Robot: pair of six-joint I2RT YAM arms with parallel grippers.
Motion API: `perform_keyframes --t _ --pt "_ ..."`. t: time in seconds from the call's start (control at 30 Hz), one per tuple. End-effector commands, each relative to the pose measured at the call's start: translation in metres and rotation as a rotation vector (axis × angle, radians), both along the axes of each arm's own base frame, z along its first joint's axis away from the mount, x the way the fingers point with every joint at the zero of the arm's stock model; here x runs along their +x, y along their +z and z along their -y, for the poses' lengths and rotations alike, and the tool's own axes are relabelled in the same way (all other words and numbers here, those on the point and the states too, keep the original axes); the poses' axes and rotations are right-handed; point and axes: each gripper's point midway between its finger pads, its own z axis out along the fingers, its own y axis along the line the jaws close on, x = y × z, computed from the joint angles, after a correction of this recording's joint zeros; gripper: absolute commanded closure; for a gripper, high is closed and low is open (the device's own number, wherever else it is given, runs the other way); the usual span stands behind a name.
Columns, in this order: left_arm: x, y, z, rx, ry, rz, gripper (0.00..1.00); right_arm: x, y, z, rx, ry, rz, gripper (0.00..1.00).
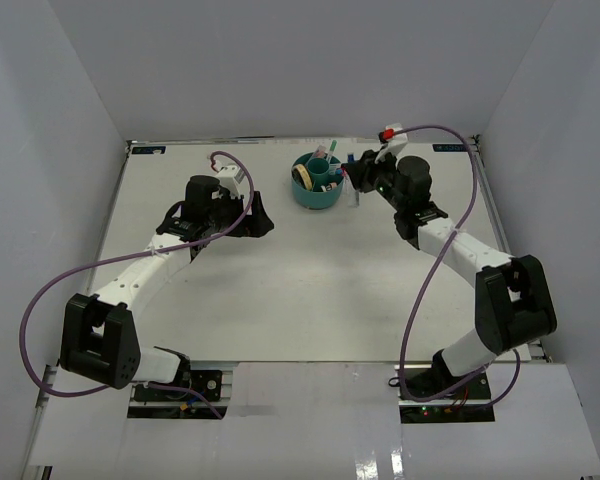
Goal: Sort the stationery into containers
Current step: Place the stationery in the storage box.
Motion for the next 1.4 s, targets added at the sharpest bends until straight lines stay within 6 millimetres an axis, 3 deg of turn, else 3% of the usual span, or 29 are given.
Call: perform_keyframes --t 0.0,0.17,0.23,0.27,0.4,0.43,0.47,0.5,0.6,0.73,1.1,1.37 --pt "0.002 0.007 -0.004 0.006 0.014 0.041 0.02 0.024 0.091 -0.014 0.059 0.025 0.344 0.92" --pt "0.004 0.005 -0.005 0.015 0.018 0.039 0.02 0.036 0.121 -0.031 0.096 0.069 0.490 0.92" --pt "0.005 0.002 -0.007 0.025 0.026 0.035 0.02 0.044 0.119 -0.040 0.092 0.088 0.509 0.92" --pt "0.005 0.002 -0.007 0.027 0.028 0.036 0.02 0.046 0.131 -0.042 0.103 0.088 0.555 0.92" --pt "0.007 0.002 -0.011 0.043 0.046 0.041 0.02 0.055 0.134 -0.052 0.117 0.104 0.639 0.92" --pt "0.006 0.002 -0.011 0.045 0.047 0.041 0.02 0.059 0.125 -0.057 0.109 0.118 0.644 0.92" --pt "0.007 0.000 -0.013 0.051 0.056 0.040 0.02 0.059 0.133 -0.059 0.123 0.120 0.686 0.92" --pt "0.008 0.000 -0.013 0.052 0.058 0.040 0.02 0.065 0.123 -0.061 0.121 0.122 0.683 0.92" --pt "0.007 -0.005 -0.013 0.055 0.057 0.024 0.02 0.071 0.126 -0.069 0.132 0.140 0.704 0.92" --pt "0.008 -0.008 -0.011 0.049 0.050 0.013 0.02 0.082 0.109 -0.078 0.127 0.151 0.703 0.92" --pt "0.007 -0.009 -0.010 0.047 0.045 0.008 0.02 0.105 0.063 -0.087 0.127 0.153 0.667 0.92" --pt "0.007 -0.013 -0.009 0.046 0.039 -0.006 0.02 0.111 0.035 -0.089 0.115 0.151 0.635 0.89"
